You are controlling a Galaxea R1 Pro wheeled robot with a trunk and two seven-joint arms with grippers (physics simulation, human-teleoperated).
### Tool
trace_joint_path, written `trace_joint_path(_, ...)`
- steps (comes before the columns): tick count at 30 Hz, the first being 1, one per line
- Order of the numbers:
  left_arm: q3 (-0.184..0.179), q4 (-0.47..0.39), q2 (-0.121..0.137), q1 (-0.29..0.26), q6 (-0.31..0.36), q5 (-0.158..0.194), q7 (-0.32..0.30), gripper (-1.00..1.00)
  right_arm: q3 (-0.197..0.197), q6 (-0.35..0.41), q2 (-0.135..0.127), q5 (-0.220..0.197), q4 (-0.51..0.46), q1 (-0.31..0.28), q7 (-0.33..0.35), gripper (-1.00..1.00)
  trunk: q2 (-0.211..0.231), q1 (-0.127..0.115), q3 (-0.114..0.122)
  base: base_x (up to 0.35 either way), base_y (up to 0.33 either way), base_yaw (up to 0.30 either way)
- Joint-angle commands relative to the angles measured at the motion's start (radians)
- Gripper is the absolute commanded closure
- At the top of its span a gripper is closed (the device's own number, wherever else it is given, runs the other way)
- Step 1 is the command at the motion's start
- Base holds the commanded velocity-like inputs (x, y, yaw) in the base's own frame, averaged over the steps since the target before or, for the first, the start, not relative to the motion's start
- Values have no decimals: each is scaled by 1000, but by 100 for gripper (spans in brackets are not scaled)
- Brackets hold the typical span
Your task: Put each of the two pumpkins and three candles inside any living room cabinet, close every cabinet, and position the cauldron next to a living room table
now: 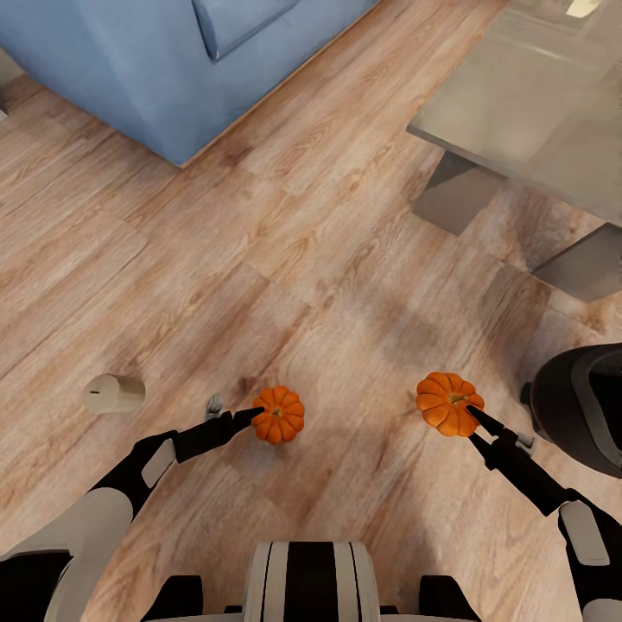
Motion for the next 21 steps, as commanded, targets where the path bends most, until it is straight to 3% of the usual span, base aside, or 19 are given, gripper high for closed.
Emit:
trace_joint_path(1, 2, 0, 0, 0, 9, 3, -2, -100, -1, 6, 0, -3, 1, -1, 2, 100, 0, 0, 0, -12, -61, 0)
trace_joint_path(21, 3, 1, 1, 0, 4, 3, -1, -100, -1, 6, 0, -3, 1, -1, 2, 100, 0, 0, 0, -1, -7, 0)
